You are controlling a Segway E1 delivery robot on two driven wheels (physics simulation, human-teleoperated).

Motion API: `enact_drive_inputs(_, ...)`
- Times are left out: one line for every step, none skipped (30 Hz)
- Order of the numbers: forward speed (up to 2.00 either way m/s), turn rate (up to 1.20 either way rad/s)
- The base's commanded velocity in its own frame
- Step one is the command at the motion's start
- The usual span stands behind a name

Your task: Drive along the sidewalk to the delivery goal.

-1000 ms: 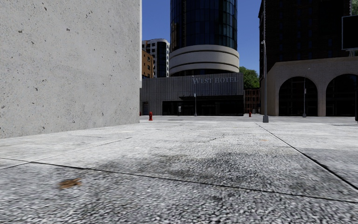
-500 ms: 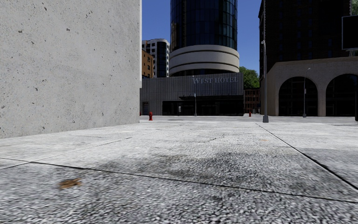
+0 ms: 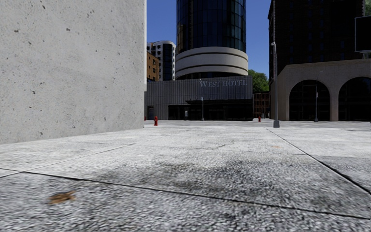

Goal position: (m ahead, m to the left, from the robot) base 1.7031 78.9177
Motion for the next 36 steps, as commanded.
enact_drive_inputs(2.00, 0.00)
enact_drive_inputs(2.00, 0.00)
enact_drive_inputs(2.00, 0.00)
enact_drive_inputs(2.00, 0.00)
enact_drive_inputs(2.00, 0.00)
enact_drive_inputs(2.00, 0.00)
enact_drive_inputs(2.00, 0.00)
enact_drive_inputs(2.00, 0.00)
enact_drive_inputs(2.00, 0.00)
enact_drive_inputs(2.00, 0.00)
enact_drive_inputs(2.00, 0.00)
enact_drive_inputs(2.00, 0.00)
enact_drive_inputs(2.00, 0.00)
enact_drive_inputs(2.00, 0.00)
enact_drive_inputs(2.00, 0.00)
enact_drive_inputs(2.00, 0.00)
enact_drive_inputs(2.00, 0.00)
enact_drive_inputs(2.00, 0.00)
enact_drive_inputs(2.00, 0.00)
enact_drive_inputs(2.00, 0.00)
enact_drive_inputs(2.00, 0.00)
enact_drive_inputs(2.00, 0.00)
enact_drive_inputs(2.00, 0.00)
enact_drive_inputs(2.00, 0.00)
enact_drive_inputs(2.00, 0.00)
enact_drive_inputs(2.00, 0.00)
enact_drive_inputs(2.00, 0.00)
enact_drive_inputs(2.00, 0.00)
enact_drive_inputs(2.00, 0.00)
enact_drive_inputs(2.00, 0.00)
enact_drive_inputs(2.00, 0.00)
enact_drive_inputs(2.00, 0.00)
enact_drive_inputs(2.00, 0.00)
enact_drive_inputs(2.00, 0.00)
enact_drive_inputs(2.00, 0.00)
enact_drive_inputs(2.00, 0.00)
